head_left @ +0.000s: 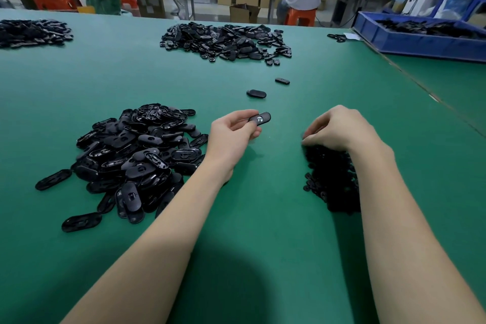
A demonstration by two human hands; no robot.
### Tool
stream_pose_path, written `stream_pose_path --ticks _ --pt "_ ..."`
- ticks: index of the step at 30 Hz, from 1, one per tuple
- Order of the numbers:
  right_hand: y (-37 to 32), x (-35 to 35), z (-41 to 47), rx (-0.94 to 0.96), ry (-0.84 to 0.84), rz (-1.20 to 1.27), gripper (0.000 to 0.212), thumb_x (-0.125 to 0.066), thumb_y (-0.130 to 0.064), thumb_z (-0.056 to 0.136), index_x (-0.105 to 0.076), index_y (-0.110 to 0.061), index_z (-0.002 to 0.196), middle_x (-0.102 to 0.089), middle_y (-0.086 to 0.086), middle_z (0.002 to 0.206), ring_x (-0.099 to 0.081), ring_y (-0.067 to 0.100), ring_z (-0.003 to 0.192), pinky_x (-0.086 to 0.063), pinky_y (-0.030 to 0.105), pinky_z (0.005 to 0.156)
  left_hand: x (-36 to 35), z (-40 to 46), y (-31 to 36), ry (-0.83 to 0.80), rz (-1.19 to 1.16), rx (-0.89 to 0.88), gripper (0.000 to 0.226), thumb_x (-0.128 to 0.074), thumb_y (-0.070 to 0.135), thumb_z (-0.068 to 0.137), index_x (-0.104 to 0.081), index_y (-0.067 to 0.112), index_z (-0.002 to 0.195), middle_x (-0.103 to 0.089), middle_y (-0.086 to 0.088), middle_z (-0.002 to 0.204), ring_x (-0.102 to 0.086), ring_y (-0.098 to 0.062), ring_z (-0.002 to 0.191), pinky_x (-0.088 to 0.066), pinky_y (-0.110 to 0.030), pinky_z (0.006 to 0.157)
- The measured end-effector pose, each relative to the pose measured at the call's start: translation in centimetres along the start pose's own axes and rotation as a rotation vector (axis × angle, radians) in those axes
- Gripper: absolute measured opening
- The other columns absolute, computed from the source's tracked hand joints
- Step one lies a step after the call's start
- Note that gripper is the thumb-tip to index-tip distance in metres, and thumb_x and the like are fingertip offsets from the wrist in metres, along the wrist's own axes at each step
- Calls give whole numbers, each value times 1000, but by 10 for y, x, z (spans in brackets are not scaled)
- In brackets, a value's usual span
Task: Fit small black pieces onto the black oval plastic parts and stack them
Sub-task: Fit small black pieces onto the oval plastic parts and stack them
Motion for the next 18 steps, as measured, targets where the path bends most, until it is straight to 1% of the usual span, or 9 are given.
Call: stream_pose_path --ticks 5,7,9,10,12,14,15,17,18 --pt "-7 -3 1 17 37 -26 7 -75 -35 83 -77 -33 89 -74 -2 108 -64 25 106 -52 36 94 0 1 0 -18 63 -28 18 -64 2 95 -72 16 103 -77 -4 96 -74 -14 84 -58 -24 87" --pt "-9 -5 2 54 37 34 5 -72 -33 84 -76 -32 87 -76 -3 102 -66 22 101 -54 34 90 0 1 0 -17 63 -27 18 -63 2 96 -73 16 102 -77 -3 94 -75 -15 85 -58 -25 88" --pt "-16 -9 1 126 -11 246 6 -72 -28 84 -77 -32 86 -77 -4 91 -65 12 82 -50 25 72 1 2 0 -13 57 -22 19 -63 2 96 -73 18 101 -77 -1 93 -76 -15 86 -58 -26 89" --pt "-21 -11 -1 163 -43 373 8 -73 -26 85 -78 -32 88 -77 -5 87 -60 8 70 -45 23 64 1 2 0 -12 53 -19 20 -63 2 96 -73 18 101 -77 0 93 -76 -15 86 -58 -26 89" --pt "-30 -13 -3 214 -75 544 12 -73 -24 88 -80 -32 91 -77 -9 81 -51 1 58 -40 19 58 2 3 0 -14 40 -14 19 -63 2 96 -73 17 102 -77 -1 94 -75 -14 85 -58 -25 88" --pt "-36 -16 -5 233 -86 631 10 -74 -23 89 -81 -30 89 -75 -9 80 -46 -2 51 -37 13 52 2 3 0 -17 25 -11 19 -63 2 95 -73 15 104 -78 -1 95 -75 -14 85 -58 -23 86" --pt "-38 -18 -5 229 -92 654 7 -75 -24 87 -80 -28 89 -75 -4 82 -42 2 50 -36 14 50 2 2 1 -20 19 -13 19 -63 1 95 -73 15 104 -78 -1 95 -75 -14 84 -57 -22 84" --pt "-40 -21 -6 208 -99 687 7 -78 -25 85 -79 -23 92 -78 8 92 -35 9 54 -33 21 52 3 2 3 -30 18 -21 20 -62 0 95 -73 15 104 -77 0 94 -75 -13 83 -57 -19 81" --pt "-41 -23 -6 194 -98 696 8 -79 -25 85 -79 -22 92 -78 10 97 -33 11 56 -32 25 54 3 2 5 -36 21 -25 21 -62 -1 96 -73 14 104 -77 0 94 -75 -13 82 -56 -18 79"
Point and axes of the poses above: each hand's wrist, its own z-axis towards the middle knuckle, its own x-axis out of the back of the hand, y = z × x, the point moved 4 cm from there along z, towards the middle knuckle
